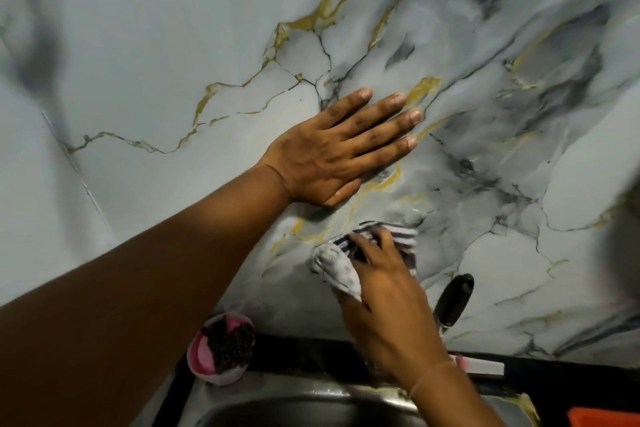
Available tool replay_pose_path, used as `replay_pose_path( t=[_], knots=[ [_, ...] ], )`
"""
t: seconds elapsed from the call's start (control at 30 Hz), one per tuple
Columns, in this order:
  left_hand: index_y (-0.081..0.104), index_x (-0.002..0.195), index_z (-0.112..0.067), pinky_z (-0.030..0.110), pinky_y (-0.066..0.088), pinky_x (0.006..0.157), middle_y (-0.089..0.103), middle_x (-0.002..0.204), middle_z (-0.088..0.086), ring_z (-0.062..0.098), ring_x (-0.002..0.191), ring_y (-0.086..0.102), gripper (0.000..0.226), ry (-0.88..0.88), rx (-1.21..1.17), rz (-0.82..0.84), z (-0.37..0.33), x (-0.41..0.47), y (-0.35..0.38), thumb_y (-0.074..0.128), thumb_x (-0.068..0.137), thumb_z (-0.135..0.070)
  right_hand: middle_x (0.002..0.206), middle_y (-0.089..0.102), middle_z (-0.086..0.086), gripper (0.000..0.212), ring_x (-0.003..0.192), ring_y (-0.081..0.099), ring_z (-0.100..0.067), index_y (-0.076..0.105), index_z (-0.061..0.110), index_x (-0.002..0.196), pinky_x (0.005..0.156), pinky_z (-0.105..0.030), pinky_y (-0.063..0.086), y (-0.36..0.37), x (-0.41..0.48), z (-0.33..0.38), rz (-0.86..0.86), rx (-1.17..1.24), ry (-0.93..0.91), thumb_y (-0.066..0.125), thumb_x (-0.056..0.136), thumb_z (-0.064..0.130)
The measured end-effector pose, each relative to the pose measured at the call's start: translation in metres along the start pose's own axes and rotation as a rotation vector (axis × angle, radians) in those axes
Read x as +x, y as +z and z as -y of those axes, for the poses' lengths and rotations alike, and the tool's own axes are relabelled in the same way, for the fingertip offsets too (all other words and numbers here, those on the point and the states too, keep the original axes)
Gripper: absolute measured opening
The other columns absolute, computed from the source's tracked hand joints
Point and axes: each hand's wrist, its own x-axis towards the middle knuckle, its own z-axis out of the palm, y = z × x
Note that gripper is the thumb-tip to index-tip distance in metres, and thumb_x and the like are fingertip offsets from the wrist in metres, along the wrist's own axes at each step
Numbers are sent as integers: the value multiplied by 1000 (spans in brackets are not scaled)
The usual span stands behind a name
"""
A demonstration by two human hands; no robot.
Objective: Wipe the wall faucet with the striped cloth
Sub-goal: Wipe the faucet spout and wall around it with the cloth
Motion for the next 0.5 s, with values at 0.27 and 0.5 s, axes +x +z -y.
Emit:
replay_pose_path(
  t=[0.27, 0.5],
  knots=[
    [32, 161, -11, 52, 16, 127, 33, 166, 16, 37, 154, 28, 69, -2, 10, -7, -1, -1, 2, 45, 96, -34, 80, 64, -6, 16, 96, 50, -25, 69, 19, 68, 106, -34, 34, -4, -38, -10, 317, -204, -427, 60, 76, 30],
    [29, 162, -12, 52, 14, 128, 30, 167, 16, 38, 155, 26, 67, -1, 2, 6, -1, -2, 4, 37, 99, -34, 71, 62, -7, 17, 77, 52, -23, 60, 16, 68, 85, -32, 40, -29, 28, -22, 329, -228, -357, 64, 73, 31]
  ],
)
